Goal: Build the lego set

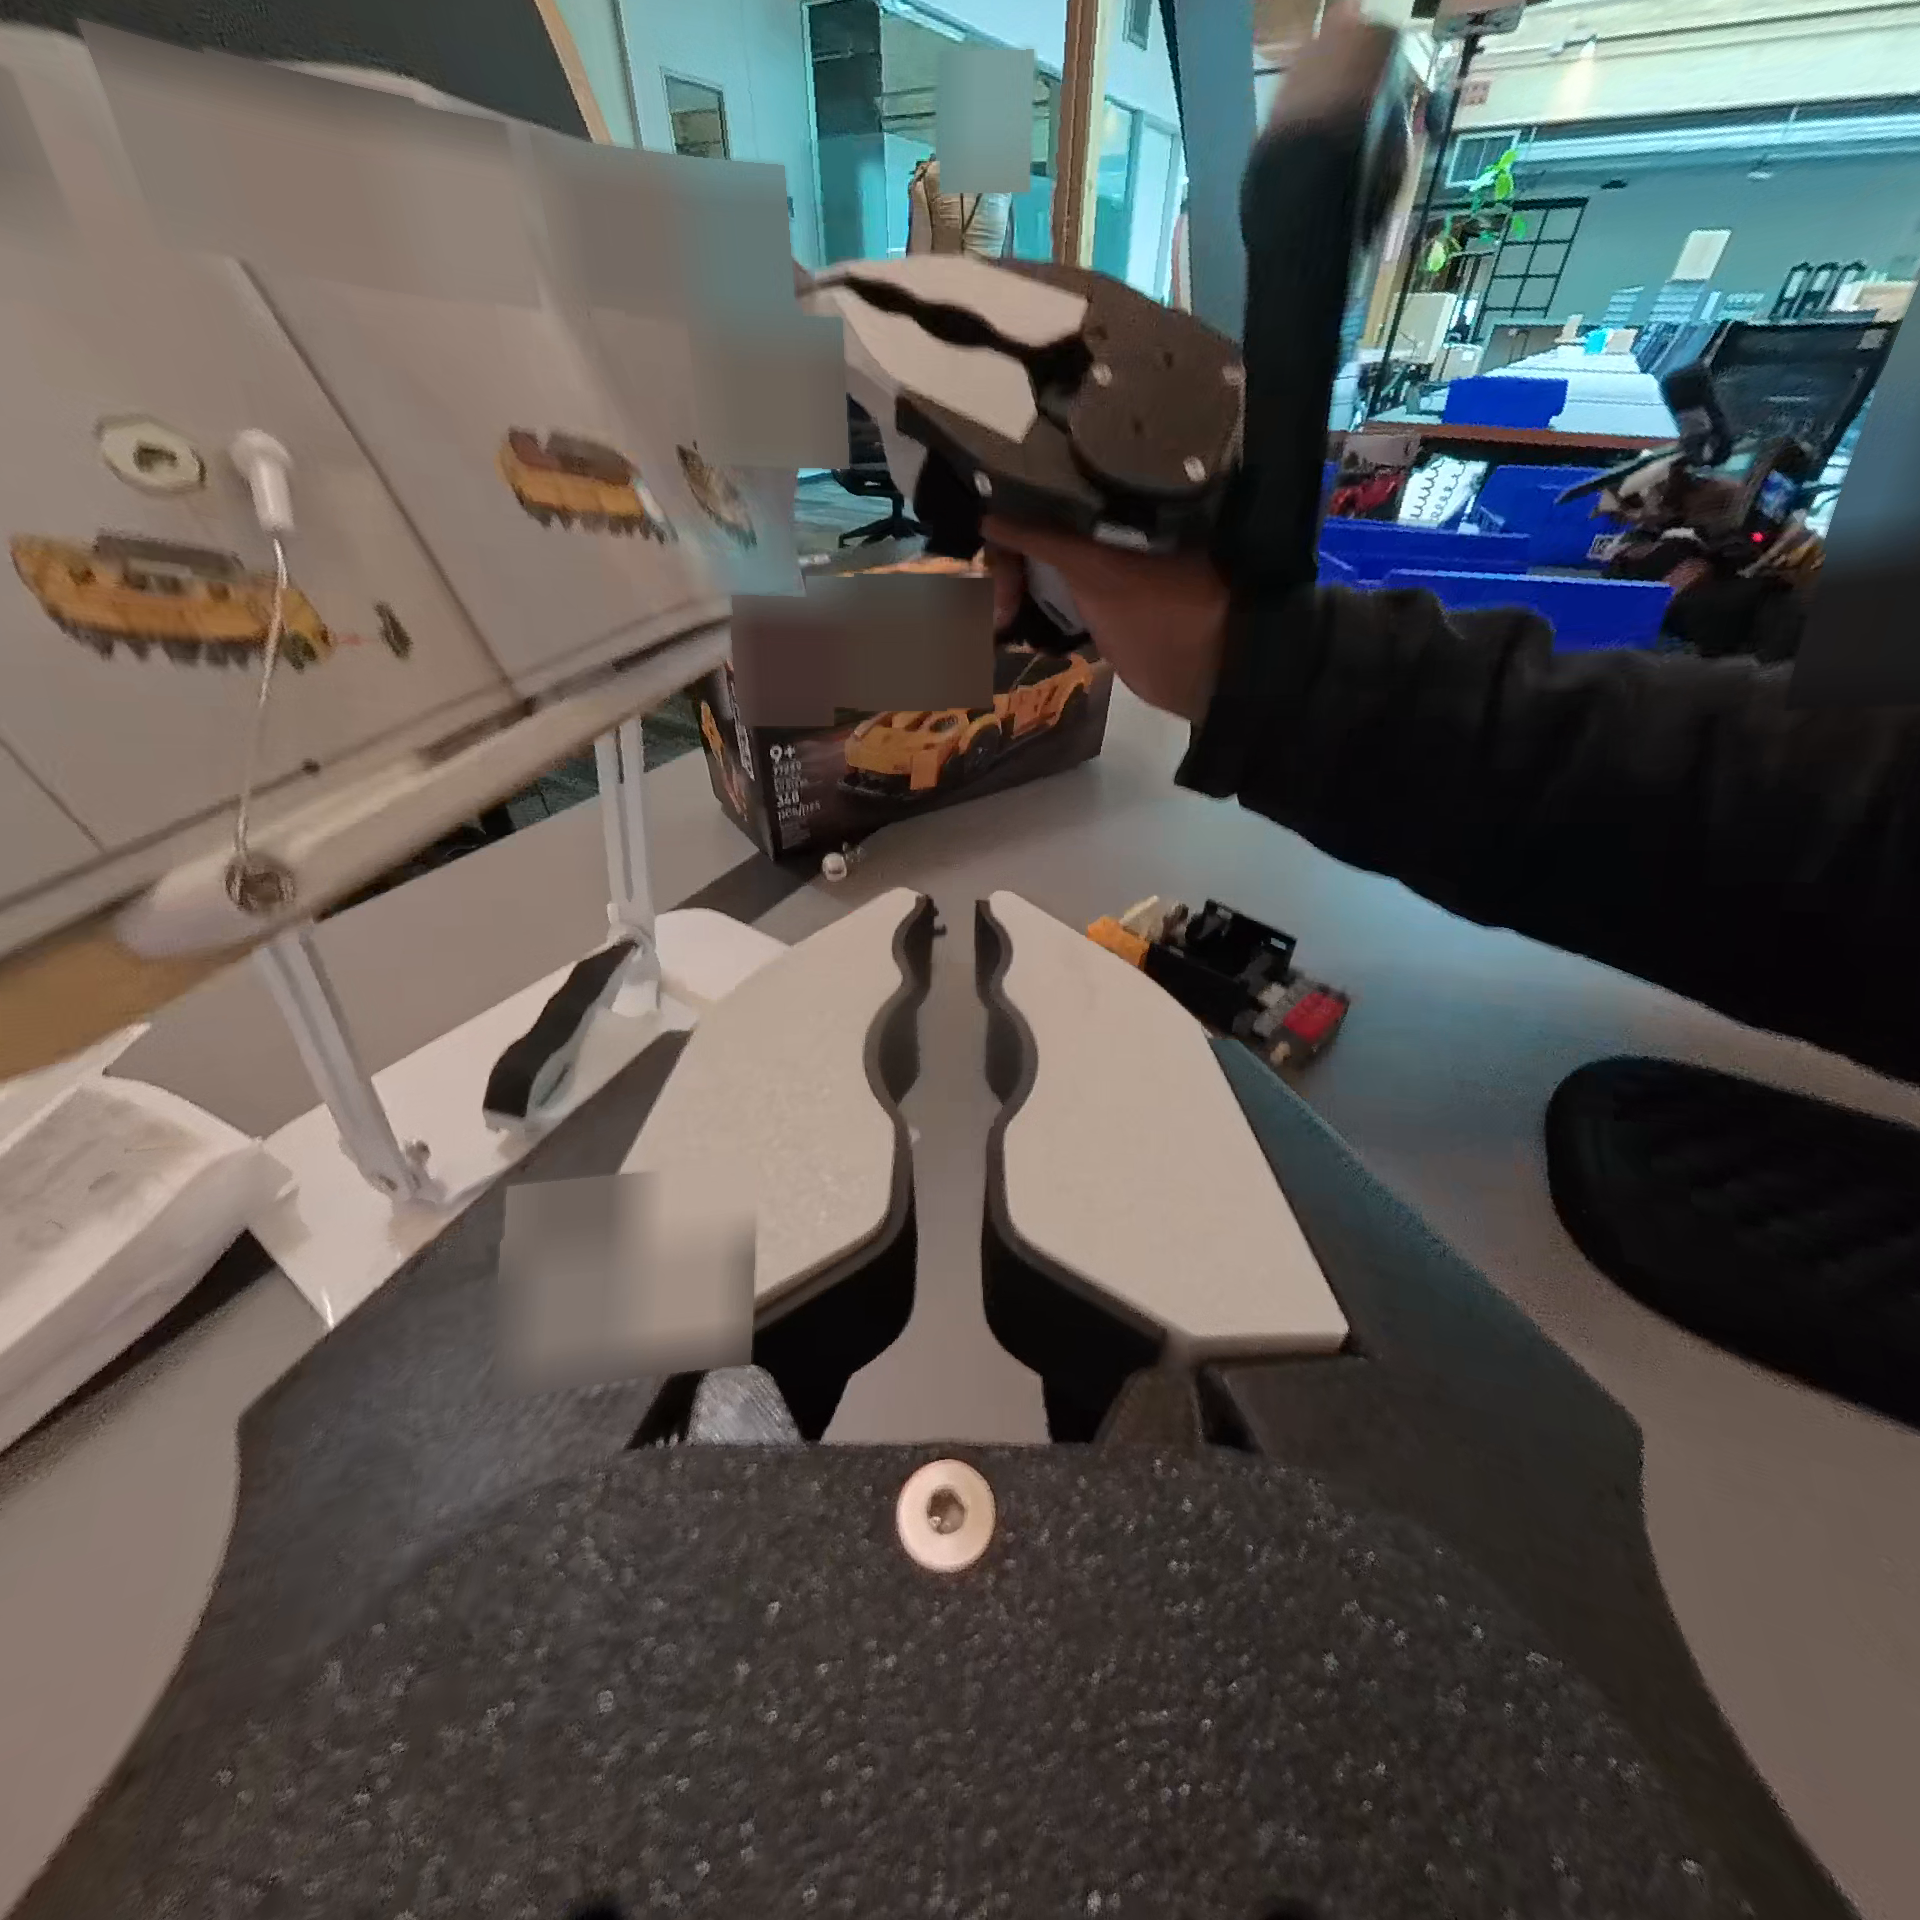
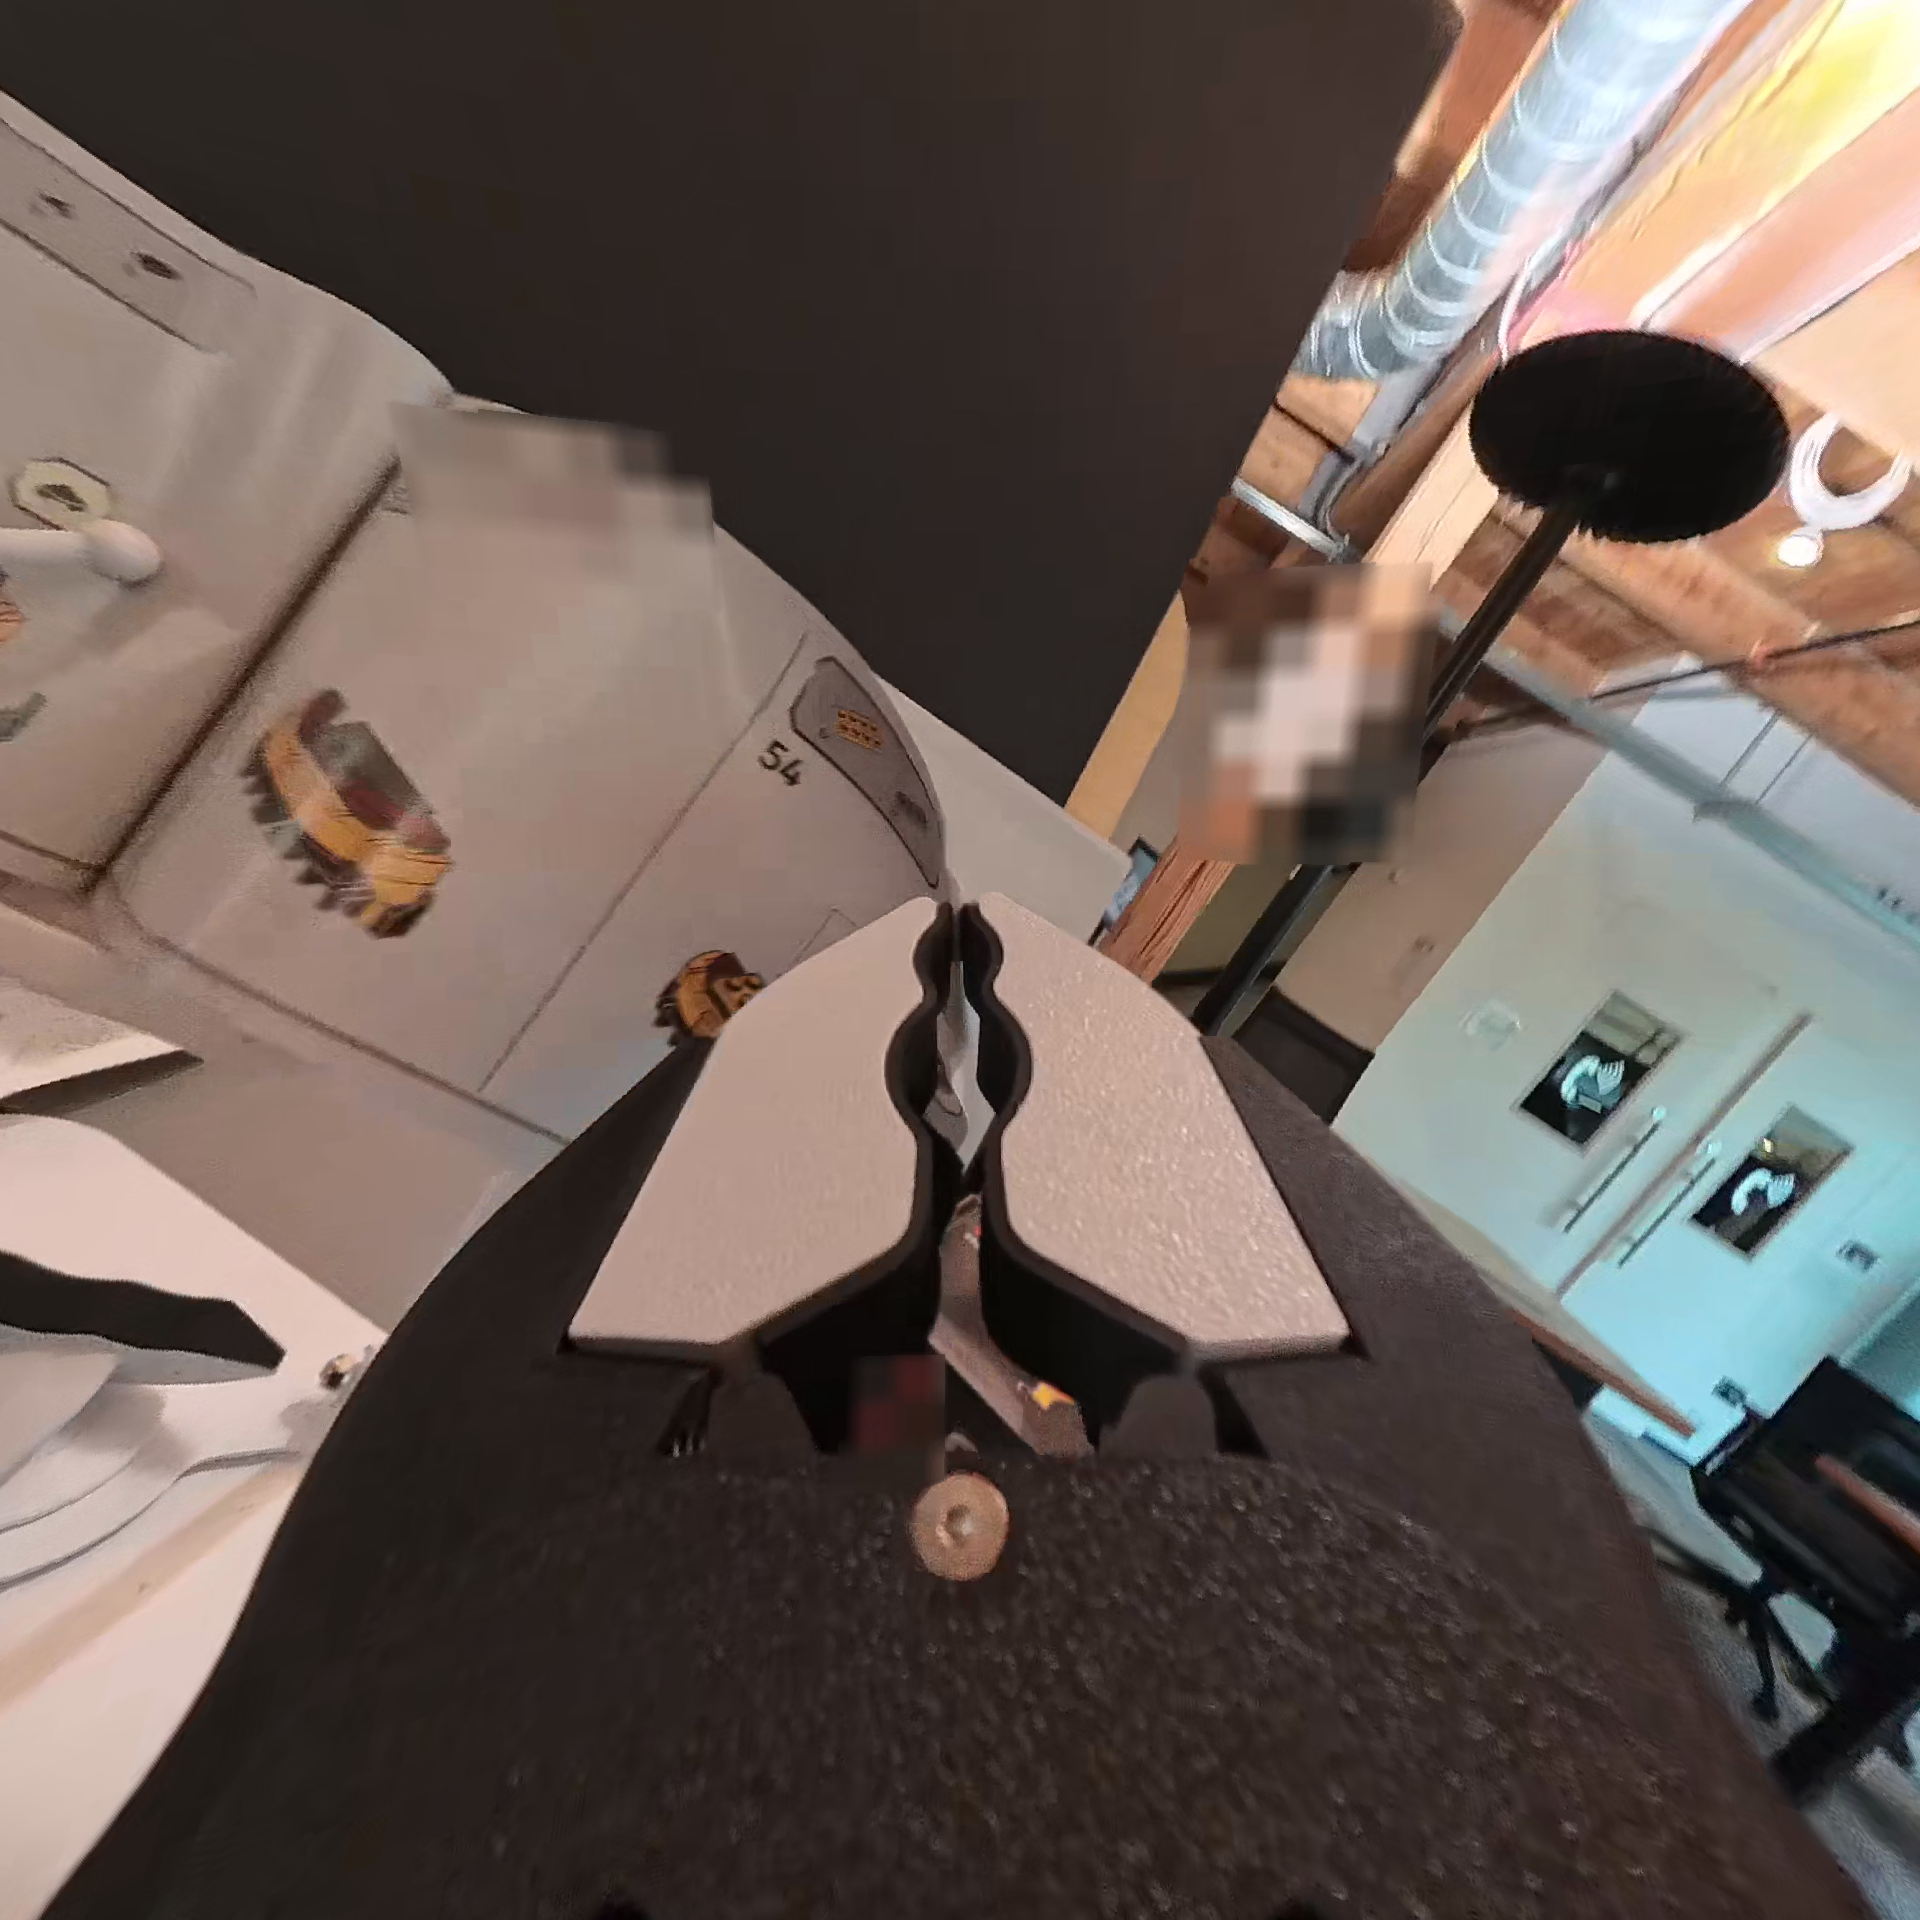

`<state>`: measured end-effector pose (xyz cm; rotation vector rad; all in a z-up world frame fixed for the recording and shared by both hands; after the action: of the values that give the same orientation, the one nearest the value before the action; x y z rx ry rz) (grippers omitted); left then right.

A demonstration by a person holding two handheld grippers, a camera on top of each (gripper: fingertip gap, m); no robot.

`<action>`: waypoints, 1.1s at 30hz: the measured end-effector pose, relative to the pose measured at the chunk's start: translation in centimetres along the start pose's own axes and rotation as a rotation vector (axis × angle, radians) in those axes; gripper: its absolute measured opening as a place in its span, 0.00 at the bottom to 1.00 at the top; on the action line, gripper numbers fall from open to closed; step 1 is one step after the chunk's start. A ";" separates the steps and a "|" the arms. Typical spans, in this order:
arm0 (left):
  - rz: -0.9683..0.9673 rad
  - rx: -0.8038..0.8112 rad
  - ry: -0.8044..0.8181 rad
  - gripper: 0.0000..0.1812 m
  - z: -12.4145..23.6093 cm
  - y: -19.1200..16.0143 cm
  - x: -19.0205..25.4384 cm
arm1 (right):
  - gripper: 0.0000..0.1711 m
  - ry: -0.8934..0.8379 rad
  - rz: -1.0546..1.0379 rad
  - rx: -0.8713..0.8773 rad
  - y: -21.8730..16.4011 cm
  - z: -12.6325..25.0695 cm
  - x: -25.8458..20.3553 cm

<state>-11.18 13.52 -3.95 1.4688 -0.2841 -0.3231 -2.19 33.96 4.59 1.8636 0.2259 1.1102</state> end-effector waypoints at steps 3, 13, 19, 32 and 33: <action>0.031 0.010 -0.015 0.09 -1.9 2.8 0.2 | 0.03 0.035 0.060 0.049 0.8 0.7 -0.9; 0.488 -0.058 -0.167 0.16 -12.0 9.0 -0.5 | 0.02 0.161 0.207 0.133 2.9 2.7 -5.4; 0.585 -0.065 -0.262 0.00 -14.2 9.1 -0.3 | 0.04 0.243 0.219 0.163 3.3 3.3 -6.8; 0.503 -0.001 -0.305 0.00 -12.5 9.8 0.0 | 0.13 0.589 0.115 0.066 4.6 4.5 -7.3; 0.510 0.001 -0.303 0.00 -12.5 9.8 -0.1 | 0.04 0.575 0.142 0.059 4.7 4.6 -7.3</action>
<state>-6.13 25.78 4.81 1.2930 -0.8837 -0.1289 -4.18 24.47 3.09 1.5874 0.4613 1.7408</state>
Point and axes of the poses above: each gripper's, where its closed fingertips meet, z back along the fingers, y out of its top, x = y × z across the jaws, the point moved 1 cm from there along z, back along the fingers, and after that the axes turned 14 degrees about y, right-handed, at the moved point
